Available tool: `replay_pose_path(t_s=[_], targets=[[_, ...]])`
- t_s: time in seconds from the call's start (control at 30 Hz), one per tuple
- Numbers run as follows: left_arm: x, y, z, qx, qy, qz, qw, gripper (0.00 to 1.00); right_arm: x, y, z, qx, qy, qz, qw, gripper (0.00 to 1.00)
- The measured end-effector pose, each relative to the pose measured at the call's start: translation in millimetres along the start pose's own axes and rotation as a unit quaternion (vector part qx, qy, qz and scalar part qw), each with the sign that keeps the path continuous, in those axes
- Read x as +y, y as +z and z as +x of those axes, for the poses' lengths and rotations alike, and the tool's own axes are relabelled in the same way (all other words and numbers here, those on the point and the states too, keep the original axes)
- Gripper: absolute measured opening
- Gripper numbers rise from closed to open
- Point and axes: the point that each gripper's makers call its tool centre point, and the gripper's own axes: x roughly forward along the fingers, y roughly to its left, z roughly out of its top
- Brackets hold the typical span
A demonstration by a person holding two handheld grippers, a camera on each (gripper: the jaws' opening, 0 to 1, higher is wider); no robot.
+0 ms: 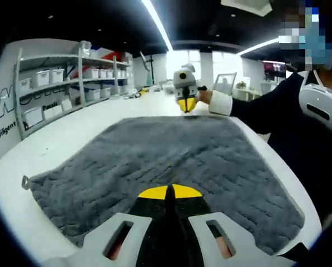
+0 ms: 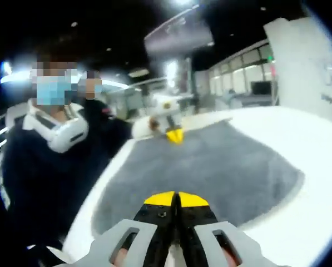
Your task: Open the folded towel by lifting each exposed corner and separating the folded layers until the towel lies flat within the target outline without major curled edges
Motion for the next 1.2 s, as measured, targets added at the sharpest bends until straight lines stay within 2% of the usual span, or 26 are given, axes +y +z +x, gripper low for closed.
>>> replay_pose_path(t_s=[0.07, 0.17, 0.23, 0.3, 0.37, 0.53, 0.6, 0.63, 0.73, 0.83, 0.9, 1.07, 1.2], targets=[[-0.3, 0.4, 0, 0.001, 0.002, 0.005, 1.0000, 0.00, -26, 2.5, -5, -0.010, -0.046, -0.004, 0.9989, 0.00], [-0.1, 1.4, 0, -0.001, 0.003, 0.014, 0.9999, 0.03, -38, 4.1, -8, -0.019, -0.075, 0.008, 0.9970, 0.02], [-0.6, 4.9, 0, -0.013, -0.003, 0.000, 0.9999, 0.08, -50, 3.2, -10, -0.018, -0.109, 0.009, 0.9938, 0.03], [0.6, 6.5, 0, -0.019, -0.005, -0.013, 0.9997, 0.14, -67, 1.5, -15, -0.015, -0.151, 0.011, 0.9883, 0.05], [4.4, 6.7, 0, -0.020, 0.006, -0.012, 0.9997, 0.16, -81, 0.2, -19, -0.018, -0.184, 0.020, 0.9825, 0.06], [10.1, 7.2, 0, -0.019, 0.020, -0.008, 0.9996, 0.21, -98, -1.3, -28, -0.023, -0.226, 0.035, 0.9732, 0.11], [14.1, 7.3, 0, -0.018, 0.030, -0.002, 0.9994, 0.22, -106, -6.6, -31, -0.011, -0.247, 0.043, 0.9680, 0.12], [15.6, 7.2, 0, -0.019, 0.031, -0.003, 0.9993, 0.23, -111, -9.7, -33, -0.003, -0.267, 0.043, 0.9626, 0.12], [18.4, 10.0, -3, -0.026, 0.031, -0.015, 0.9991, 0.23, -115, -10.7, -34, -0.007, -0.275, 0.053, 0.9600, 0.12], [21.9, 17.6, -6, -0.045, 0.034, -0.027, 0.9980, 0.23, -113, -14.1, -30, -0.003, -0.275, 0.069, 0.9588, 0.12], [23.8, 20.4, -8, -0.053, 0.036, -0.031, 0.9974, 0.24, -114, -17.2, -28, -0.001, -0.284, 0.085, 0.9551, 0.13], [26.7, 20.0, -8, -0.052, 0.043, -0.027, 0.9974, 0.24, -106, -15.1, -20, -0.004, -0.277, 0.094, 0.9562, 0.06], [29.6, 18.1, -7, -0.047, 0.049, -0.020, 0.9975, 0.24, -102, -11.8, -20, -0.007, -0.288, 0.089, 0.9533, 0.00]])
